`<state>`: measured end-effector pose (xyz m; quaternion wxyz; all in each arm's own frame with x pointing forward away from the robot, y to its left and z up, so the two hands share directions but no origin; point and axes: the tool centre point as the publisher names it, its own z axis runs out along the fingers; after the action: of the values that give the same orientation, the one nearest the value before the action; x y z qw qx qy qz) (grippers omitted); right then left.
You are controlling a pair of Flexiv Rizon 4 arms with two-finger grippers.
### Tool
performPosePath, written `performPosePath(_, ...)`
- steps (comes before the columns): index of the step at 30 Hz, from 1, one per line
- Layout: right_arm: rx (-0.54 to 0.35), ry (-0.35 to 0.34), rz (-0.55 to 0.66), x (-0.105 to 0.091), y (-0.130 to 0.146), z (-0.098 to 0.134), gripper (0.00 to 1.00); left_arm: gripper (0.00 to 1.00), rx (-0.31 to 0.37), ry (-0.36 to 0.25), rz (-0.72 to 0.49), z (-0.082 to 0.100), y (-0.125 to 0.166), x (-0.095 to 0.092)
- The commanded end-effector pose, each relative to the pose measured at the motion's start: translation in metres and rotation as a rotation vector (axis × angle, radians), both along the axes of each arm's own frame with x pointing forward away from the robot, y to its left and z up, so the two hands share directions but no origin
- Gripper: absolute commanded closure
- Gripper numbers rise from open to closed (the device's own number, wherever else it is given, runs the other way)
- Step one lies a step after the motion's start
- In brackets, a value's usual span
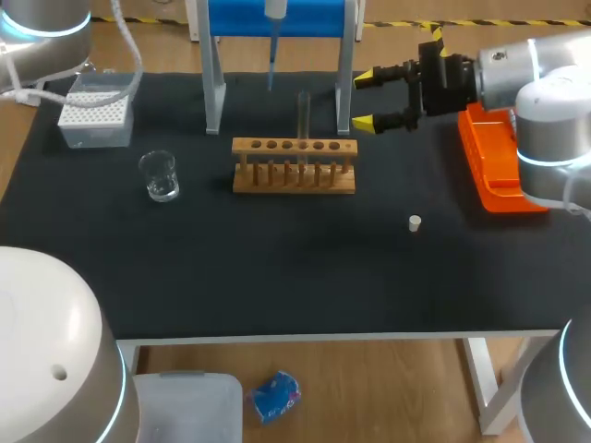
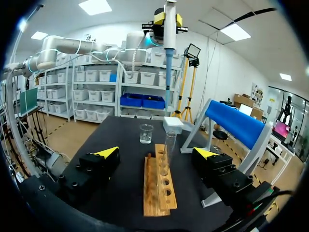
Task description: Invert the test tube, pick up the pipette, mount the tip to pipette, aspirate from beaker and dispense into the tube, eject the tip, return the pipette, and cap with the stopper.
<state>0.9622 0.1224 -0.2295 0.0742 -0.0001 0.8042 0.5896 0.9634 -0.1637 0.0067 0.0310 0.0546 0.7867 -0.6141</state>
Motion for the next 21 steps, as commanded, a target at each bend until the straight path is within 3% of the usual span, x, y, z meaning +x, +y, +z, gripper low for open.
performPosePath(1,0.001,-0.001,-0.001,0.0,0.0,-0.001,0.0,1.0,-0.015,-0.007,0.035,-0.011,0.019,-0.036)
performPosePath(6,0.001,-0.001,-0.001,0.0,0.0,-0.001,0.0,1.0,-0.043,0.009,0.033,-0.024,0.023,-0.059)
performPosePath(21,0.001,-0.001,-0.001,0.0,0.0,-0.001,0.0,1.0,-0.043,0.009,0.033,-0.024,0.023,-0.059)
